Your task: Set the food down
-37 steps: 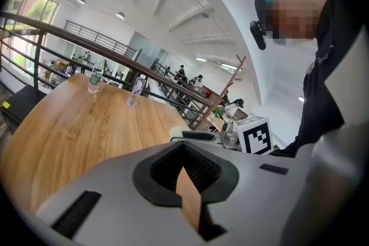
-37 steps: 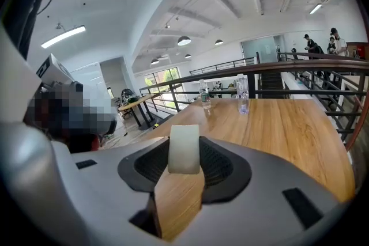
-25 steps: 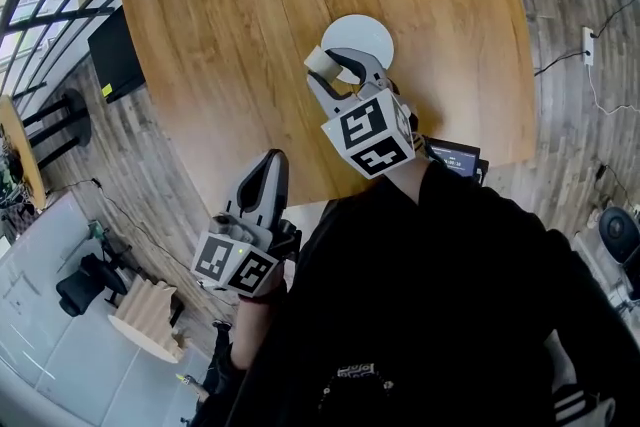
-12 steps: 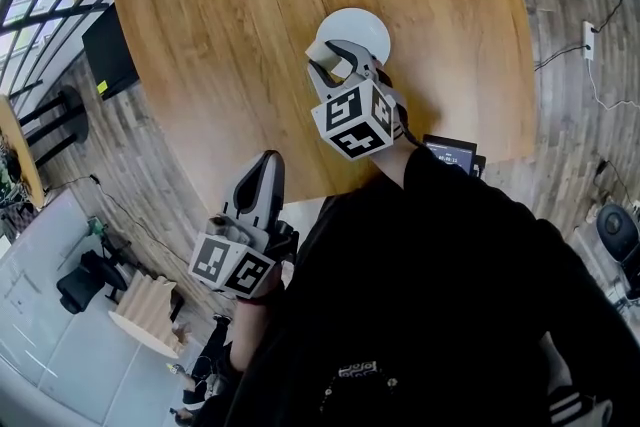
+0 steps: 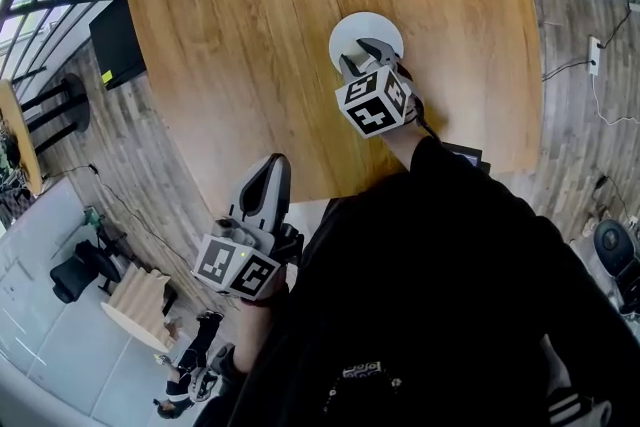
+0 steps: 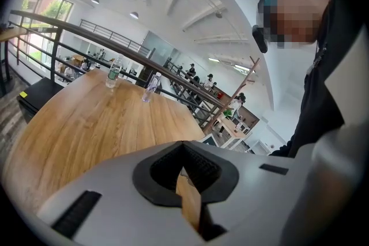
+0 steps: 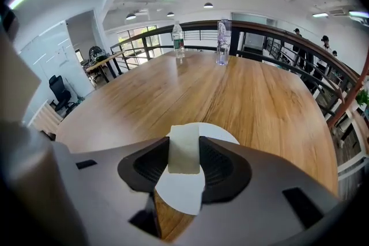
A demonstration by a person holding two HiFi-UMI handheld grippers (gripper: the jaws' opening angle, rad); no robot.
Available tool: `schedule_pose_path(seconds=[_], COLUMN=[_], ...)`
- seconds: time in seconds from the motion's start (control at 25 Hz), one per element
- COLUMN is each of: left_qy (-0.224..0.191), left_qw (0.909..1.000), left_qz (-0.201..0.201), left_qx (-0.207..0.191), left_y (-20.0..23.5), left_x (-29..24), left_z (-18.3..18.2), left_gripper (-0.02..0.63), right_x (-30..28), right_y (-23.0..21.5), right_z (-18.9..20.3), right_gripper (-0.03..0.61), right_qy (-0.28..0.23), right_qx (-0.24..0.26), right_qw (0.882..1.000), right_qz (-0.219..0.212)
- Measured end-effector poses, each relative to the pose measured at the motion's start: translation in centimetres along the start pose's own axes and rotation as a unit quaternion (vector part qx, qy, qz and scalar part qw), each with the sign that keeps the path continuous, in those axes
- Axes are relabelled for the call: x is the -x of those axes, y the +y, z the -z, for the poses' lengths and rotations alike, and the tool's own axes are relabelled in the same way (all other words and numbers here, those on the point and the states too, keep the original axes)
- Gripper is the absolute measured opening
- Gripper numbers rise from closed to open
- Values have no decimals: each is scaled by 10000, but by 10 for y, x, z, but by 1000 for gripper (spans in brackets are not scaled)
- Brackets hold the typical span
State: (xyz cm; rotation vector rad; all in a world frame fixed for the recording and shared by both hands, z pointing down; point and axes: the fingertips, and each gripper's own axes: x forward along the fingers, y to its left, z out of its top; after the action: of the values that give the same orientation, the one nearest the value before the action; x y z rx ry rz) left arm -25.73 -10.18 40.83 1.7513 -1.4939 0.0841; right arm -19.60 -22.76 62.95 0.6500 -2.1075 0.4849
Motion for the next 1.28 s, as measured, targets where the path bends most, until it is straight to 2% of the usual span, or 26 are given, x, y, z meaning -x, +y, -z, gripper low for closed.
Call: schedule_pose_path(seconds=[0.32, 0.68, 1.0, 1.28], left_qy=[-12, -101, -149, -205], left_qw=[9999, 9996, 9996, 9996], left_qz=[-85, -212, -168, -138], left_qx=[54, 137, 141, 139], left_y=[1, 6, 5, 3], left_x=[5, 17, 20, 21], left_z=[2, 4, 5, 7], left_gripper=[5, 3, 5, 5], right_x=[-17, -26, -29, -28], right_y=[-17, -18, -16, -10], right_z=[21, 30, 34, 37], right_gripper=[173, 173, 173, 241], right_qy=[373, 493, 527, 524], right_qx=[37, 103, 54, 38], right_qw=[9993, 9987, 9986, 9985], right_qz=[90, 109, 69, -146])
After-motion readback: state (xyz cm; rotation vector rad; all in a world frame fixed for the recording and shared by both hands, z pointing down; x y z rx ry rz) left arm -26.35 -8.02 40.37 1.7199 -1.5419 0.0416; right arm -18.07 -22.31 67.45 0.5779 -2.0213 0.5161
